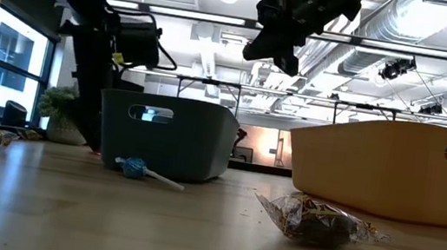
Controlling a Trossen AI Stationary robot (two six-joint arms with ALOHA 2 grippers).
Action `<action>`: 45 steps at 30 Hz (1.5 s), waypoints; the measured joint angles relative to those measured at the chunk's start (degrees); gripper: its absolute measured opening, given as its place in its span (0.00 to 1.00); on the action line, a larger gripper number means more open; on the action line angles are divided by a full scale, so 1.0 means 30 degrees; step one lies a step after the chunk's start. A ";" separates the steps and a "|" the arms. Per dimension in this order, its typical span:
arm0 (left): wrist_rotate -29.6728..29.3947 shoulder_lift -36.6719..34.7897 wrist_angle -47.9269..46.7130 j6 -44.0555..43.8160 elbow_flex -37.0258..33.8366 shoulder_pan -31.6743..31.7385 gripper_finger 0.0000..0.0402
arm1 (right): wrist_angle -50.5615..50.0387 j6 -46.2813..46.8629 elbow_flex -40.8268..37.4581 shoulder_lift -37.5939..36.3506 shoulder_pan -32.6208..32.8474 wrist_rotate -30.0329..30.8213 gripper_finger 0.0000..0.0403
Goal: Sort candy
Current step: Put the red candy pack into the blue bin, then put the yellow candy into the yellow bin
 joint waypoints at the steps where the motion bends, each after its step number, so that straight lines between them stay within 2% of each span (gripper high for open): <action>1: 0.0279 -0.0278 -0.0261 -0.0020 0.0058 -0.0038 0.38 | 0.0004 0.0000 0.0000 0.0000 0.0000 0.0000 0.00; 4: 0.1142 -0.1414 -0.0963 -0.0133 0.0114 0.0003 0.10 | 0.0000 0.0000 0.0000 0.0000 0.0000 0.0000 0.00; 5: 0.1338 -0.1988 -0.1074 -0.0224 0.0065 0.0065 0.05 | 0.0007 -0.0002 0.0000 0.0000 0.0000 0.0000 0.00; 11: 0.0416 -0.6914 -0.1427 -0.0492 0.0129 0.0959 0.01 | 0.0000 -0.0211 0.0000 0.0000 0.0000 -0.0022 0.00; 14: 0.1259 -0.9694 0.0121 -0.0046 0.0188 0.0887 0.00 | 0.0000 -0.0350 0.0000 -0.0024 -0.0074 -0.0037 0.00; 17: 0.2377 -1.1281 0.1359 -0.0373 0.0195 0.0120 0.00 | 0.0007 -0.0364 0.0000 -0.0350 -0.0288 -0.0087 0.00; 22: 0.3200 -1.0851 0.0847 -0.1341 0.0781 -0.2956 0.00 | 0.0205 -0.0364 0.0013 -0.0933 -0.1058 -0.0131 0.00; 26: 0.3193 -0.8896 0.2882 -0.2413 0.1037 -0.5579 0.00 | 0.0610 -0.0271 0.0015 -0.1005 -0.1606 -0.0131 0.00; 31: 0.2755 -0.6079 0.4146 -0.2982 0.1610 -0.6257 0.07 | 0.0967 -0.0173 0.0015 -0.1005 -0.1872 -0.0131 0.00; 37: 0.3153 -0.4194 0.3434 -0.1249 0.3246 -0.5589 0.27 | 0.0897 -0.0153 0.0015 -0.1005 -0.1865 -0.0439 0.00; 40: 0.2486 -0.4090 0.0411 0.0741 0.4728 -0.4898 0.38 | 0.0838 -0.0153 0.0015 -0.1005 -0.1821 -0.0522 0.00; 42: 0.0490 -0.4272 -0.2791 0.1470 0.5903 -0.4138 0.44 | 0.0838 -0.0185 0.0015 -0.1005 -0.1821 -0.0588 0.00; 45: -0.3391 -0.4713 -0.8125 0.1053 0.6999 -0.2726 0.50 | 0.0831 -0.0327 0.0015 -0.1005 -0.1821 -0.0626 0.00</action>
